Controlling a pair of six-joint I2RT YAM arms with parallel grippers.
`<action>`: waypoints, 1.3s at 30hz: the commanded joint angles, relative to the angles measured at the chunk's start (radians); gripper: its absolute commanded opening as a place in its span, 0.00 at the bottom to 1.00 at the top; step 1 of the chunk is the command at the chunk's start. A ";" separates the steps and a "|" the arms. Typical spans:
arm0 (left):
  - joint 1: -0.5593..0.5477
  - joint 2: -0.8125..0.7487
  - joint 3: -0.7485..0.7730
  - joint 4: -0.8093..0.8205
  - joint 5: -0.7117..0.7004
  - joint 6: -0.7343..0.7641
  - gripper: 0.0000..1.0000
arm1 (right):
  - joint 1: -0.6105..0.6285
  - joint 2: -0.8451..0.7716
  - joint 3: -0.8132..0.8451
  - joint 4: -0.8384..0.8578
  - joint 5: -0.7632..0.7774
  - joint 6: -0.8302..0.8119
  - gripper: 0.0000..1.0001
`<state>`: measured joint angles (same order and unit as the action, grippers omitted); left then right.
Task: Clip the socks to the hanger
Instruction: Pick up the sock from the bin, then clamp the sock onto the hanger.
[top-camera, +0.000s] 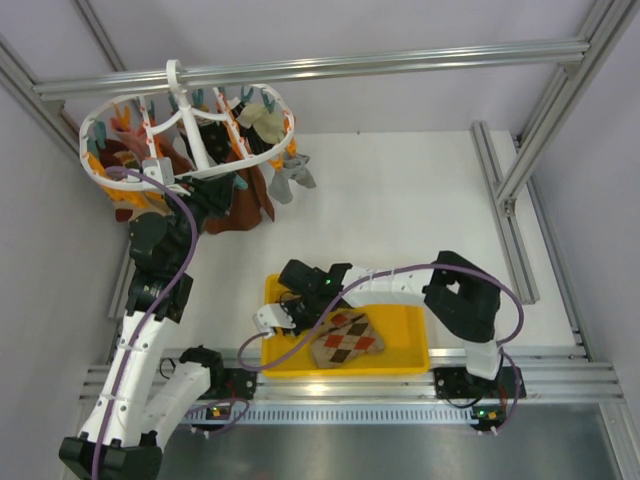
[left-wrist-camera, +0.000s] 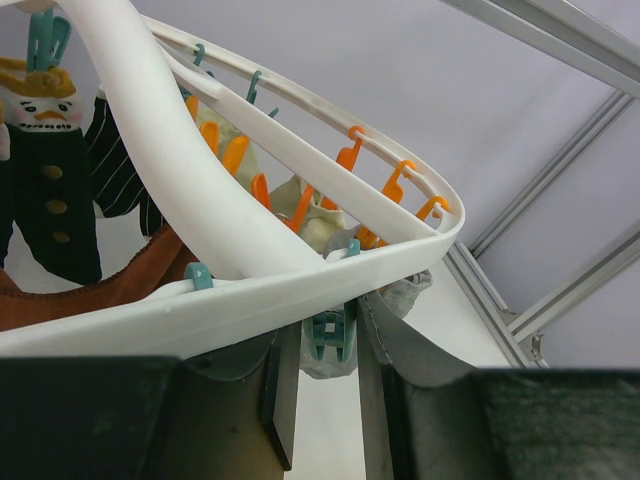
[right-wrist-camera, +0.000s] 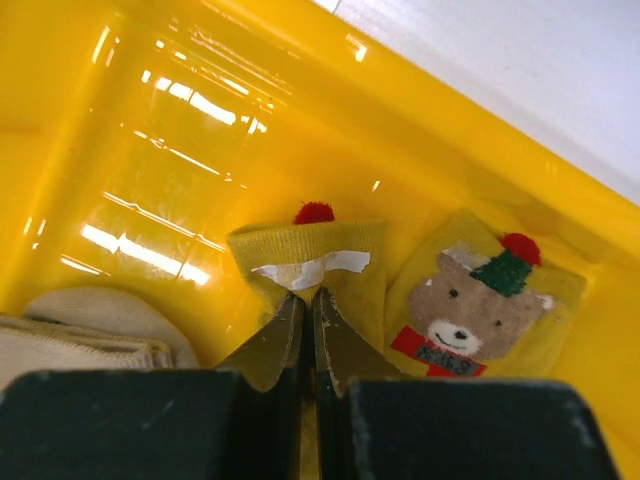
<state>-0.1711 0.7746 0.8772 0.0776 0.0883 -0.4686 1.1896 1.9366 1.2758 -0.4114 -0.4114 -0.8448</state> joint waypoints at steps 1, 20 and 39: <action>0.016 0.018 0.008 -0.004 -0.036 0.028 0.00 | 0.013 -0.135 0.008 0.011 -0.001 0.032 0.00; 0.016 0.023 0.017 0.007 -0.012 -0.007 0.00 | -0.309 -0.597 0.033 0.239 -0.052 0.622 0.00; 0.016 0.012 0.023 -0.010 0.024 -0.099 0.00 | -0.300 -0.272 0.208 0.683 0.114 0.780 0.00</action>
<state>-0.1661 0.7750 0.8772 0.0772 0.1070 -0.5388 0.8818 1.6524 1.4471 0.1276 -0.3161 -0.0784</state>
